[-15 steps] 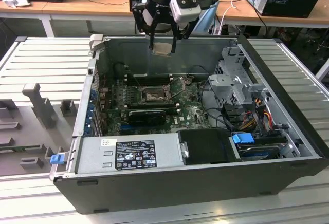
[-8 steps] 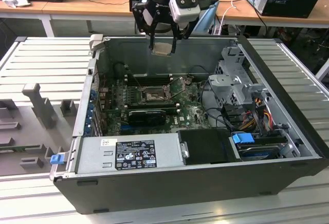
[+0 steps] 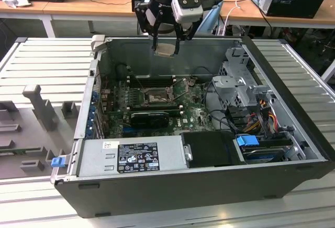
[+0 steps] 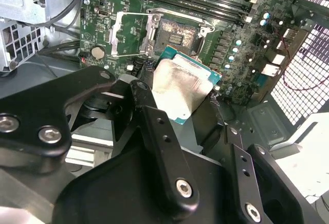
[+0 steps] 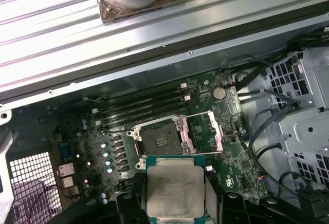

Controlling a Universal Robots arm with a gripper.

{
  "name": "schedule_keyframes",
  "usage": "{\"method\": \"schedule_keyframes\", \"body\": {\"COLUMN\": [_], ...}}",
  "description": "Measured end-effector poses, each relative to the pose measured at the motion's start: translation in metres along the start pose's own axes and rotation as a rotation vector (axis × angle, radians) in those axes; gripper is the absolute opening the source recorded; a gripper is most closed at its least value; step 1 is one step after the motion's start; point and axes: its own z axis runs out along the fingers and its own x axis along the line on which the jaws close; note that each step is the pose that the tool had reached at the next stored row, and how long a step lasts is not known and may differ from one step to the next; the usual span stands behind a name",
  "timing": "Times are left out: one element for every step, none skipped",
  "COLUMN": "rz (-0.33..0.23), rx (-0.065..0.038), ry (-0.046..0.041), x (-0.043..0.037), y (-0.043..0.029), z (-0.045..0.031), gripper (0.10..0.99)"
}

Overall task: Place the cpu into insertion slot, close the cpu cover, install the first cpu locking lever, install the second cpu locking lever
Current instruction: 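Place the cpu into insertion slot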

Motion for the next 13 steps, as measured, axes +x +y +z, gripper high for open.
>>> {"method": "schedule_keyframes", "body": {"rz": [0.002,0.005,0.009,0.011,0.013,0.017,0.023,0.025,0.027,0.029,0.031,0.034,0.037], "rx": [0.0,0.0,0.0,0.0,0.0,0.0,0.0,0.0,-0.001,-0.001,-0.001,-0.001,-0.001], "ry": [-0.0002,-0.0005,-0.0008,-0.001,-0.0012,-0.0015,-0.002,-0.0023,-0.0024,-0.0025,-0.0027,-0.003,-0.0033], "x": [0.0,0.0,0.0,0.0,0.0,0.0,0.0,0.0,0.0,0.0,0.0,0.0,0.0], "y": [0.0,0.0,0.0,0.0,0.0,0.0,0.0,0.0,0.0,0.0,0.0,0.0,0.0], "z": [0.0,0.0,0.0,0.0,0.0,0.0,0.0,0.0,0.0,0.0,0.0,0.0,0.0], "gripper": [0.541,0.541,0.541,0.541,0.541,0.541,0.541,0.541,0.541,0.541,0.541,0.541,0.541]}}
